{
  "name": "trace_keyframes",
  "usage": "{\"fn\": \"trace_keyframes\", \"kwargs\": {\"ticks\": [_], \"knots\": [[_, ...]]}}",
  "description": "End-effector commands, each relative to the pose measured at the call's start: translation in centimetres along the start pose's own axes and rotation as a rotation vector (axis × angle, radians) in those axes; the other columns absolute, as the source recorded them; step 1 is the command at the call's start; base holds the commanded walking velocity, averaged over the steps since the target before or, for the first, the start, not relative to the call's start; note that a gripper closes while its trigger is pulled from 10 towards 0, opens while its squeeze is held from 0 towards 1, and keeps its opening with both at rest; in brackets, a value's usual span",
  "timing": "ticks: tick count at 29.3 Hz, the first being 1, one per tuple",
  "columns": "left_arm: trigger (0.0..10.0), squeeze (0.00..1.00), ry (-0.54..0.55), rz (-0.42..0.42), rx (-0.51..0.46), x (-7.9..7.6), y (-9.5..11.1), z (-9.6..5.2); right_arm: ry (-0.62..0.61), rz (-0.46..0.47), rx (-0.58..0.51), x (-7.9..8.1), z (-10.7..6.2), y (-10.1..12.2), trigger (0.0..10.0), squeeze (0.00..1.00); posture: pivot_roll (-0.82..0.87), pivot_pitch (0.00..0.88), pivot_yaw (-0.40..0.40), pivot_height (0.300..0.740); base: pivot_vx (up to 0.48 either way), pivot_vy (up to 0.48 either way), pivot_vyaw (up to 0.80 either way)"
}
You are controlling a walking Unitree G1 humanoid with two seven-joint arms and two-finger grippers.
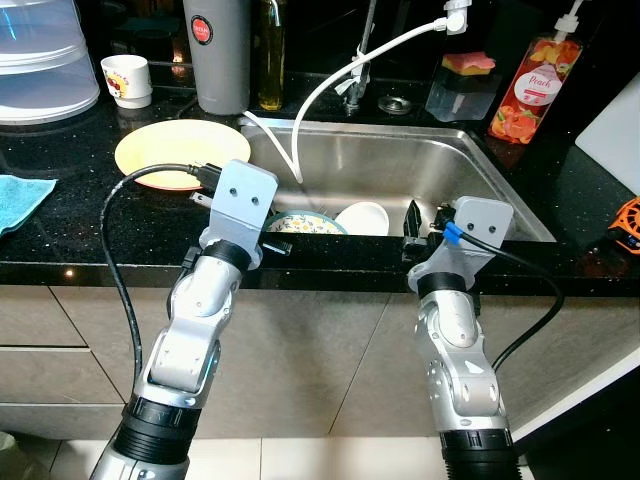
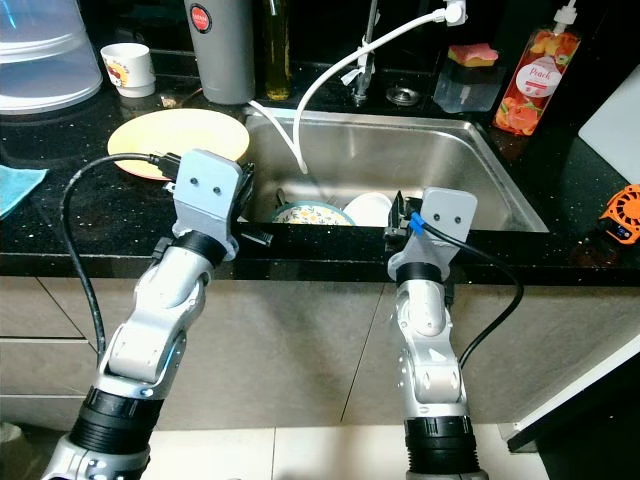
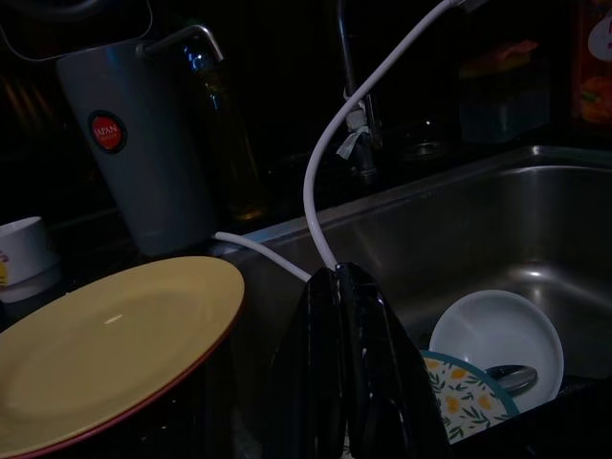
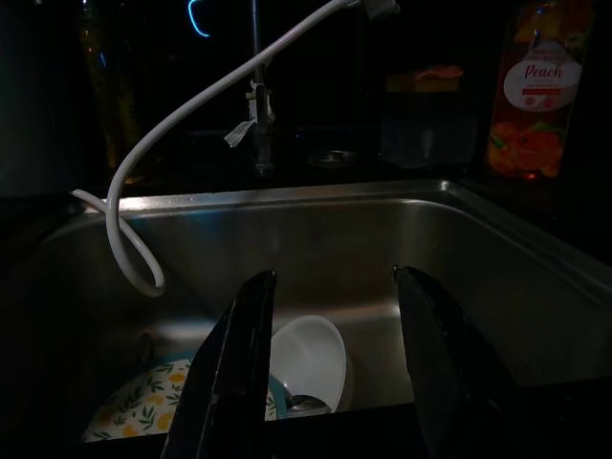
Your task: Kitchen organization
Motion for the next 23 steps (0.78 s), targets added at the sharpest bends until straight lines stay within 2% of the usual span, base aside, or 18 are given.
{"fn": "trace_keyframes", "kwargs": {"ticks": [1,23], "knots": [[10.0,0.0,-0.013,0.006,0.008,-0.28,-0.02,-0.11,-0.002,-0.003,0.016,0.0,-0.1,-0.33,10.0,0.0,0.22,0.0,-0.045,0.74,0.0,0.0,0.0],[10.0,0.0,-0.015,0.005,0.011,-0.3,-0.02,-0.07,-0.008,-0.003,0.02,-0.09,-0.15,-0.36,10.0,0.0,0.22,0.0,-0.041,0.74,0.0,0.0,0.0]]}}
Point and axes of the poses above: a point about 5 cm out from each wrist's last joint towards the gripper, its own z axis pointing out of the wrist towards the gripper, its own y axis along the axis of the wrist's last joint, x = y × z, the point moved 1 cm from there along z, pointing out of the wrist towards the gripper, and after that the axes turned 13 degrees about -z, right-handed, at the moved point
